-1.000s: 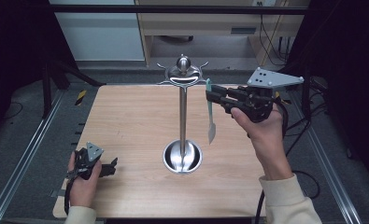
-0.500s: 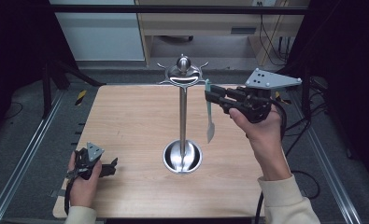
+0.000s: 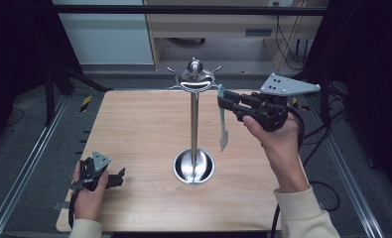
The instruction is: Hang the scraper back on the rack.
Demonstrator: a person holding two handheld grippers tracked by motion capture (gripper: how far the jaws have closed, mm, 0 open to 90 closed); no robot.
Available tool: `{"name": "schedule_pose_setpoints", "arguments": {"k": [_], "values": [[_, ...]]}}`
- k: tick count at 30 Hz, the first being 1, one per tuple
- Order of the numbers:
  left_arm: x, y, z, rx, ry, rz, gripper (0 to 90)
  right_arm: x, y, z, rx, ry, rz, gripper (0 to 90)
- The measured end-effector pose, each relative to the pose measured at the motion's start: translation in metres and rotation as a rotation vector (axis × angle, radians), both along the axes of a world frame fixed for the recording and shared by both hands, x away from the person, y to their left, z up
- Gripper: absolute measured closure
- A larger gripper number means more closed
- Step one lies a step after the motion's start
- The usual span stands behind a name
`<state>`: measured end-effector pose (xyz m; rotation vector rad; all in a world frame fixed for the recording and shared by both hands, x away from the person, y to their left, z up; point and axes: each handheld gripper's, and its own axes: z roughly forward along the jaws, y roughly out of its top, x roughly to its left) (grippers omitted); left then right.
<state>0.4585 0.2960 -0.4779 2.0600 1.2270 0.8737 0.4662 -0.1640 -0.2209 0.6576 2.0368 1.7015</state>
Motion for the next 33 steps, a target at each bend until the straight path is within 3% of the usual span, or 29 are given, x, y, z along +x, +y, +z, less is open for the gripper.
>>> {"name": "schedule_pose_setpoints", "arguments": {"k": [25, 29, 33], "values": [[0.0, -0.0005, 0.0, -0.001, 0.0, -0.002, 3.0, -0.0028, 0.0009, 0.0062, -0.033, -0.01, -0.006, 71.3], [0.0001, -0.0005, -0.0001, -0.001, 0.0, -0.002, 3.0, -0.0045, -0.0012, 0.0048, -0.052, -0.008, -0.024, 68.1], [0.001, -0.0018, -0.0005, 0.0, 0.0, -0.005, 3.0, -0.0064, -0.0048, 0.001, -0.075, -0.006, -0.074, 58.7]]}}
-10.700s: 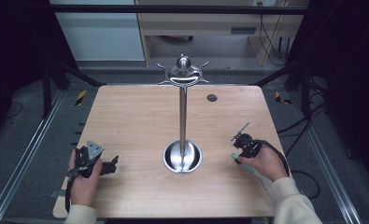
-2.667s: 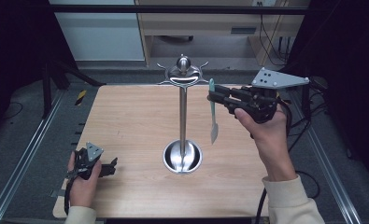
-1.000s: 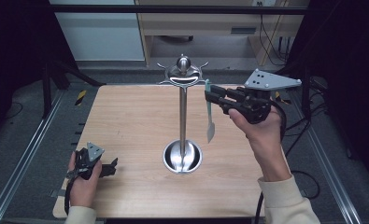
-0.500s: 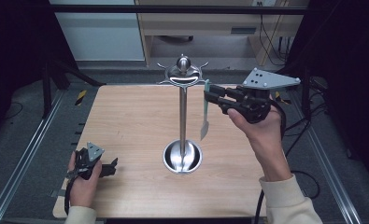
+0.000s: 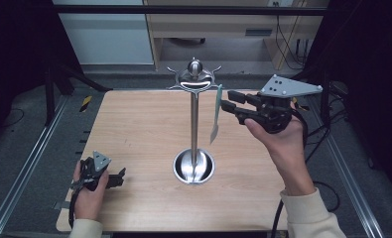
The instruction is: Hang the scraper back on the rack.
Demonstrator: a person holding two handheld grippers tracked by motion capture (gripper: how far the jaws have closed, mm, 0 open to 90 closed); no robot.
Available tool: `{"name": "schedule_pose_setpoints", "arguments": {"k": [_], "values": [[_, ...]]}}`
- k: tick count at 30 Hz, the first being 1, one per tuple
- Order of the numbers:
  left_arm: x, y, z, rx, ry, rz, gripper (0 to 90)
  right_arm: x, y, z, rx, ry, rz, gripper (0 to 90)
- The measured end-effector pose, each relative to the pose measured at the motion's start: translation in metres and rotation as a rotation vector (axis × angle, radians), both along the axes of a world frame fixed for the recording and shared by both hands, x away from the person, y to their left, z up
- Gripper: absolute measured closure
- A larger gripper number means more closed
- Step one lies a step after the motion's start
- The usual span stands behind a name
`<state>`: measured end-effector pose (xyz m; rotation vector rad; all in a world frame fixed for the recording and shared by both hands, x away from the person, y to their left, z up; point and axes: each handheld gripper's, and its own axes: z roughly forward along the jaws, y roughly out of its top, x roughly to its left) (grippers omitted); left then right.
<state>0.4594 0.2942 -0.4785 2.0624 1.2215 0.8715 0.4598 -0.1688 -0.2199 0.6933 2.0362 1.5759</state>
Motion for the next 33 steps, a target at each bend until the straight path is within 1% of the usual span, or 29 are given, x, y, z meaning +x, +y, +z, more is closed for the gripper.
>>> {"name": "schedule_pose_setpoints", "arguments": {"k": [1, 2, 3, 4, 5, 6, 7, 8, 9, 10, 11, 14, 15, 16, 17, 18, 19, 22, 23, 24, 26, 27, 28, 32, 33], "values": [[0.0, -0.001, -0.001, 0.006, 0.006, -0.003, 3.0, -0.002, -0.002, -0.003, -0.018, -0.007, -0.04, 52.9], [0.0, -0.001, -0.001, 0.006, 0.006, -0.003, 3.0, -0.002, -0.004, -0.005, -0.032, -0.011, -0.061, 49.6], [0.0, -0.001, -0.001, 0.007, 0.006, -0.004, 3.0, -0.002, -0.004, -0.005, -0.032, -0.011, -0.061, 49.6], [0.0, -0.001, -0.001, 0.007, 0.006, -0.005, 3.0, -0.001, -0.005, -0.007, -0.048, -0.012, -0.088, 46.3], [0.0, -0.001, -0.001, 0.008, 0.007, -0.005, 3.0, 0.001, -0.008, -0.012, -0.08, -0.009, -0.148, 38.6], [0.0, 0.0, -0.001, 0.01, 0.008, -0.004, 3.0, 0.001, -0.008, -0.012, -0.08, -0.009, -0.148, 38.6], [0.0, 0.0, -0.001, 0.009, 0.008, -0.002, 3.0, 0.002, -0.009, -0.015, -0.09, -0.004, -0.17, 37.3], [-0.001, 0.0, -0.001, 0.008, 0.006, -0.001, 3.0, 0.005, -0.012, -0.02, -0.099, 0.012, -0.196, 31.6], [-0.001, 0.001, -0.001, 0.009, 0.005, 0.0, 3.0, 0.005, -0.012, -0.02, -0.099, 0.012, -0.196, 31.6], [-0.001, 0.001, 0.0, 0.006, 0.004, 0.001, 3.0, 0.007, -0.014, -0.026, -0.102, 0.023, -0.222, 26.3], [-0.001, 0.001, 0.0, 0.004, 0.003, 0.001, 3.0, 0.007, -0.014, -0.026, -0.102, 0.023, -0.222, 26.3], [0.0, 0.0, -0.001, 0.007, 0.005, 0.0, 3.0, 0.009, -0.018, -0.036, -0.109, 0.039, -0.249, 21.0], [0.0, 0.0, -0.001, 0.006, 0.006, 0.001, 3.0, 0.01, -0.021, -0.043, -0.111, 0.052, -0.268, 18.6], [0.0, 0.0, -0.001, 0.007, 0.006, 0.0, 3.0, 0.01, -0.023, -0.047, -0.118, 0.056, -0.276, 17.6], [0.0, 0.0, 0.0, 0.006, 0.005, 0.0, 3.0, 0.01, -0.023, -0.047, -0.118, 0.056, -0.276, 17.6], [-0.001, 0.0, 0.0, 0.006, 0.004, 0.0, 3.0, 0.011, -0.026, -0.056, -0.121, 0.066, -0.293, 15.7], [-0.001, 0.001, 0.0, 0.007, 0.004, 0.0, 3.0, 0.011, -0.026, -0.056, -0.121, 0.066, -0.293, 15.7], [-0.001, 0.001, 0.0, 0.004, 0.003, 0.003, 3.0, 0.012, -0.03, -0.072, -0.13, 0.098, -0.312, 14.1], [-0.001, 0.001, 0.0, 0.005, 0.003, 0.003, 3.0, 0.013, -0.032, -0.083, -0.126, 0.11, -0.317, 13.1], [-0.001, 0.001, 0.0, 0.005, 0.003, 0.002, 3.0, 0.013, -0.032, -0.083, -0.126, 0.11, -0.317, 13.1], [-0.001, 0.0, 0.0, 0.005, 0.003, 0.002, 3.0, 0.013, -0.034, -0.091, -0.125, 0.122, -0.326, 12.5], [0.0, 0.001, 0.0, 0.007, 0.004, 0.001, 3.0, 0.013, -0.036, -0.1, -0.119, 0.131, -0.327, 12.1], [0.0, 0.001, 0.0, 0.007, 0.004, 0.001, 3.0, 0.013, -0.036, -0.1, -0.119, 0.131, -0.327, 12.1], [-0.001, 0.001, 0.0, 0.005, 0.002, 0.002, 3.0, 0.012, -0.04, -0.119, -0.103, 0.177, -0.335, 11.5], [-0.001, 0.001, 0.0, 0.005, 0.003, 0.001, 3.0, 0.012, -0.041, -0.123, -0.105, 0.182, -0.339, 11.5]]}}
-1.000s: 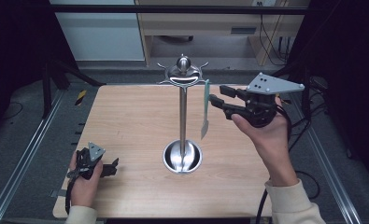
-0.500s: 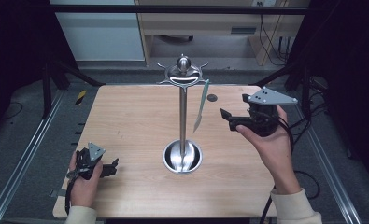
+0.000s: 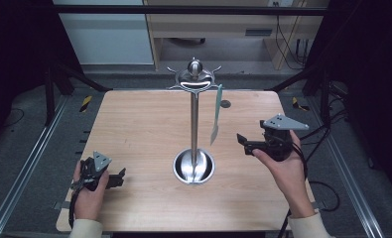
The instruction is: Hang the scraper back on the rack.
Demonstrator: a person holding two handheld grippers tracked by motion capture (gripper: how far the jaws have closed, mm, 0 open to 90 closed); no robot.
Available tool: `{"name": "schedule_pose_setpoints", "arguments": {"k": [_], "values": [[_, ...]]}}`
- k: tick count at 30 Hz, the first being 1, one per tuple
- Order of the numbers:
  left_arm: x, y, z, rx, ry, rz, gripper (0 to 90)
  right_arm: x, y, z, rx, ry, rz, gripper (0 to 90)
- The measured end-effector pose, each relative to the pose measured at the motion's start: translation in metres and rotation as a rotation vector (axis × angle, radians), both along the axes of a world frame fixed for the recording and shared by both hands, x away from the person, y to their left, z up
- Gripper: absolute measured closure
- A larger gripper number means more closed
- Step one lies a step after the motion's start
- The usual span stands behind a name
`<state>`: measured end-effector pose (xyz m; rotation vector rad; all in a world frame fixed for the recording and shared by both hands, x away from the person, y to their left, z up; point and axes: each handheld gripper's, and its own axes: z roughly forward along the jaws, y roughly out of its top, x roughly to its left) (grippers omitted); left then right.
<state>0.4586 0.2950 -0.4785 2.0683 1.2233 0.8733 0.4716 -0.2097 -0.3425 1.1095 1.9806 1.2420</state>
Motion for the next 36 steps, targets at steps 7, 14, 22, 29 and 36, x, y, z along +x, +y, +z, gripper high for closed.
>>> {"name": "schedule_pose_setpoints", "arguments": {"k": [7, 14, 22, 29, 36], "values": [[0.0, -0.001, 0.0, 0.003, 0.002, -0.001, 3.0, 0.001, -0.011, -0.026, 0.01, 0.05, -0.024, 8.8], [0.0, 0.0, 0.0, 0.001, 0.0, 0.0, 3.0, 0.002, -0.021, -0.045, 0.006, 0.073, -0.051, 8.7], [0.0, -0.001, 0.0, 0.001, -0.003, -0.002, 3.0, 0.005, -0.026, -0.063, -0.007, 0.102, -0.074, 7.9], [0.0, -0.002, 0.0, 0.002, 0.0, -0.007, 3.0, 0.006, -0.029, -0.074, -0.02, 0.11, -0.081, 7.3], [0.0, -0.002, 0.0, 0.002, 0.001, -0.009, 3.0, 0.007, -0.032, -0.087, -0.04, 0.123, -0.077, 7.2]]}}
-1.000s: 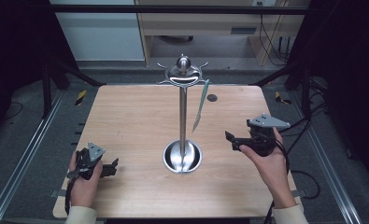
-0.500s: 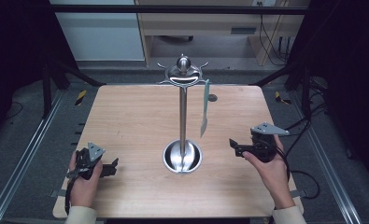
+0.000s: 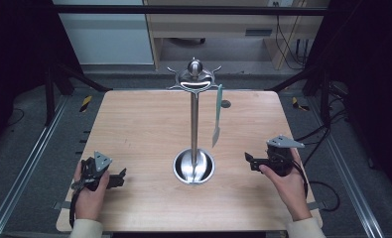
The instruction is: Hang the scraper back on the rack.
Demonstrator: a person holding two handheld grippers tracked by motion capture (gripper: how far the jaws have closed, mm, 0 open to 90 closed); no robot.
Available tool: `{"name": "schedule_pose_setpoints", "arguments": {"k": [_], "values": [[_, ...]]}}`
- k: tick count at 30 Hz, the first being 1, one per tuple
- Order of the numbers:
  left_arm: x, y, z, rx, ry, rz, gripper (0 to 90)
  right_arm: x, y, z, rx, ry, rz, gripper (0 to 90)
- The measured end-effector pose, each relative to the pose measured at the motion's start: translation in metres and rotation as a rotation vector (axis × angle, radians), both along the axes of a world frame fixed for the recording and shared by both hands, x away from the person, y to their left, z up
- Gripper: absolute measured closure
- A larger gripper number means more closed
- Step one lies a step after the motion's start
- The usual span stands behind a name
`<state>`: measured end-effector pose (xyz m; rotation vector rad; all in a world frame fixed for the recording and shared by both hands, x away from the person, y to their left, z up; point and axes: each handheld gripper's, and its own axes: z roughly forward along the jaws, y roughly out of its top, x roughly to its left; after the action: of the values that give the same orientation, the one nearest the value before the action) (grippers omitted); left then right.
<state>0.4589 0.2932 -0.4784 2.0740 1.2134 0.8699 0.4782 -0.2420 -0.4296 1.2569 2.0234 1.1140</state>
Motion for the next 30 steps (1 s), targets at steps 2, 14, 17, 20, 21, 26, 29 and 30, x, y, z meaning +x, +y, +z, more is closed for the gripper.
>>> {"name": "schedule_pose_setpoints", "arguments": {"k": [2, 14, 17, 20, 21, 26, 29, 30], "values": [[0.0, 0.0, 0.0, 0.0, 0.0, 0.0, 3.0, 0.0, 0.0, -0.004, -0.011, 0.006, 0.017, 7.6], [0.0, -0.001, 0.001, -0.003, -0.006, -0.001, 3.0, 0.005, 0.006, -0.031, -0.104, 0.09, 0.068, 14.7], [0.0, -0.001, 0.001, -0.003, -0.006, -0.002, 3.0, 0.007, 0.005, -0.038, -0.09, 0.104, 0.083, 16.0], [0.0, -0.001, 0.001, -0.005, -0.008, -0.002, 3.0, 0.008, 0.003, -0.043, -0.074, 0.121, 0.084, 15.6], [0.0, -0.001, 0.001, -0.005, -0.008, -0.001, 3.0, 0.008, 0.003, -0.044, -0.076, 0.118, 0.082, 15.4], [0.001, -0.001, 0.001, -0.004, -0.008, -0.002, 3.0, 0.007, -0.001, -0.049, -0.058, 0.041, 0.076, 14.3], [0.0, -0.001, 0.001, -0.004, -0.009, -0.001, 3.0, 0.006, -0.001, -0.053, -0.061, 0.017, 0.07, 13.9], [0.0, -0.001, 0.001, -0.005, -0.01, -0.001, 3.0, 0.006, -0.001, -0.054, -0.061, 0.022, 0.076, 13.0]]}}
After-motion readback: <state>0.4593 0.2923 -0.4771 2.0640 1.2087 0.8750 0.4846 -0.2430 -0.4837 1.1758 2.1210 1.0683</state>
